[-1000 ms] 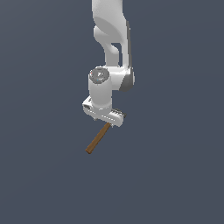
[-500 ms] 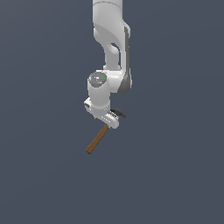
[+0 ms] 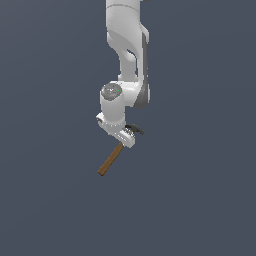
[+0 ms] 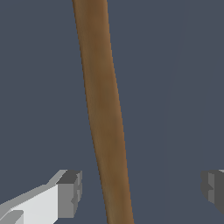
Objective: Pick up the object and move it to a goal position.
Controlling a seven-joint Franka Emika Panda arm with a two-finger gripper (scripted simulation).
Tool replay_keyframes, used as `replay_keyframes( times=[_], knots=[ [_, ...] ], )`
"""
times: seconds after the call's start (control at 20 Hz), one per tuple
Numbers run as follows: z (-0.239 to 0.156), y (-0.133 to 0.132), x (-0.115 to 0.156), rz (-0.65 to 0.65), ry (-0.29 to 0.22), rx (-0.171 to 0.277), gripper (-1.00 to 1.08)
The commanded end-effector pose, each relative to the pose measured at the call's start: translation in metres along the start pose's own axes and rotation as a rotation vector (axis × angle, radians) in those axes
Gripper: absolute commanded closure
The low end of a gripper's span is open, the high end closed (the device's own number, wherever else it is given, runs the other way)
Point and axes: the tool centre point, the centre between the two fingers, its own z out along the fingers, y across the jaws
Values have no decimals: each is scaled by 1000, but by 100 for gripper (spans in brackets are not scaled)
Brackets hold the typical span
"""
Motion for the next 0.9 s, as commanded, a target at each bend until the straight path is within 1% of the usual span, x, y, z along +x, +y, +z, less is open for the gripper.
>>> replay_keyframes(
  times=[0.0, 0.45, 0.7, 0.75, 0.85],
  knots=[
    [4, 0, 0, 1, 0, 0, -92],
    [42, 1, -1, 5, 0, 0, -92],
    [49, 1, 0, 6, 0, 0, -92],
    [49, 1, 0, 6, 0, 0, 108],
    [49, 1, 0, 6, 0, 0, 108]
  ],
)
